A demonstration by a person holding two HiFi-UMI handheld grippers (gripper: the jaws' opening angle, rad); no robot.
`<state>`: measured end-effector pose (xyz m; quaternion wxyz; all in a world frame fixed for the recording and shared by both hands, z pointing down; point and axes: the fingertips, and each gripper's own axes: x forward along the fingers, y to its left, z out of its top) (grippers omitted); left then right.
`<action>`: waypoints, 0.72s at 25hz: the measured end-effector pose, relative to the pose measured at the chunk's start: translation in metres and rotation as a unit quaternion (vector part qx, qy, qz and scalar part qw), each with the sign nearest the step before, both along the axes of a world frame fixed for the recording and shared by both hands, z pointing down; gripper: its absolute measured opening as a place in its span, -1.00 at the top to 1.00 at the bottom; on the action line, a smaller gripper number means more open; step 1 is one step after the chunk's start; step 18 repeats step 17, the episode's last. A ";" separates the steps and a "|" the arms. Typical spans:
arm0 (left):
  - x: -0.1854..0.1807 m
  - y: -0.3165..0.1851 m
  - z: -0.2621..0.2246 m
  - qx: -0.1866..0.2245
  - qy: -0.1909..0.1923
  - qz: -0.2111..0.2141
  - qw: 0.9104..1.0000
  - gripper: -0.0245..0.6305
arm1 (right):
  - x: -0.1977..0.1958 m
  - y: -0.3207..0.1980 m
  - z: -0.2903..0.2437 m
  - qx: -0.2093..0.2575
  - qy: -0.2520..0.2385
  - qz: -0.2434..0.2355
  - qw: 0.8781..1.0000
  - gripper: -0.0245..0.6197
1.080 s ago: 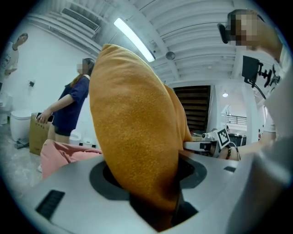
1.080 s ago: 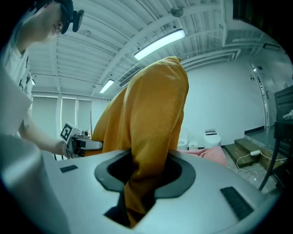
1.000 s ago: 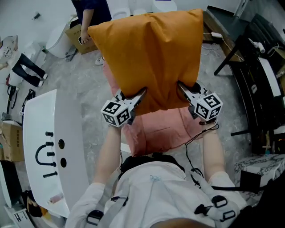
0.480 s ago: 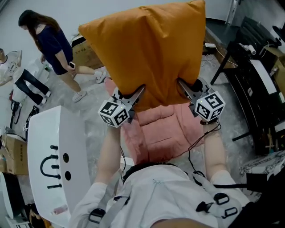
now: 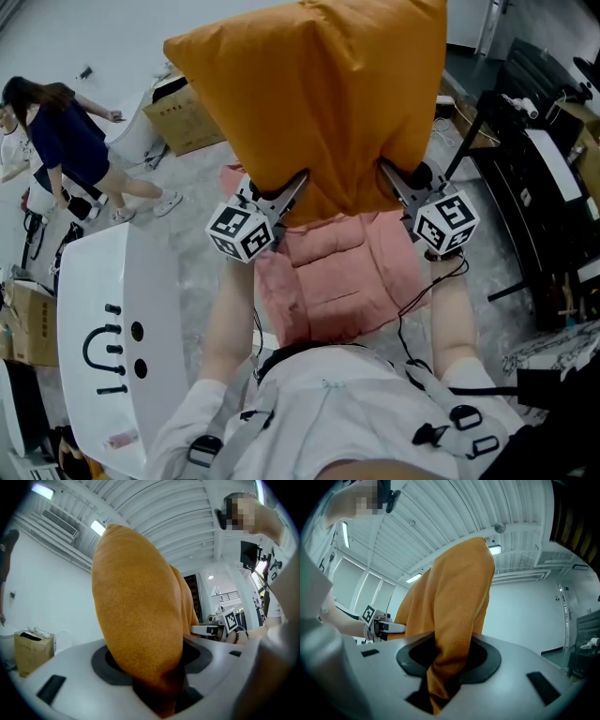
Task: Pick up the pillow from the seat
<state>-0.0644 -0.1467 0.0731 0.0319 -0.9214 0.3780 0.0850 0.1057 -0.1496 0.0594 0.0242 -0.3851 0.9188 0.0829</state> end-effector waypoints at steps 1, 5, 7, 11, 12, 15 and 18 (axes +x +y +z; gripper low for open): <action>0.000 0.000 0.000 0.000 0.001 -0.001 1.000 0.13 | 0.000 0.000 -0.001 0.001 0.001 0.000 1.000 0.48; -0.002 0.001 -0.001 0.003 0.002 -0.006 1.000 0.13 | -0.002 0.000 -0.002 0.003 0.001 -0.004 1.000 0.48; -0.001 0.001 -0.002 0.004 0.002 -0.008 1.000 0.13 | -0.001 -0.001 -0.003 0.004 0.000 -0.006 1.000 0.48; -0.006 0.002 -0.004 0.005 0.002 -0.012 1.000 0.13 | -0.006 -0.001 -0.005 0.005 0.001 -0.011 1.000 0.48; -0.007 0.002 -0.004 0.006 0.002 -0.012 1.000 0.13 | -0.007 -0.002 -0.005 0.005 0.002 -0.011 1.000 0.48; -0.007 0.001 -0.004 0.006 0.003 -0.014 1.000 0.13 | -0.007 -0.003 -0.006 0.006 0.002 -0.012 1.000 0.48; -0.004 0.001 -0.005 0.006 0.004 -0.015 1.000 0.13 | -0.004 -0.004 -0.007 0.006 0.003 -0.013 1.000 0.48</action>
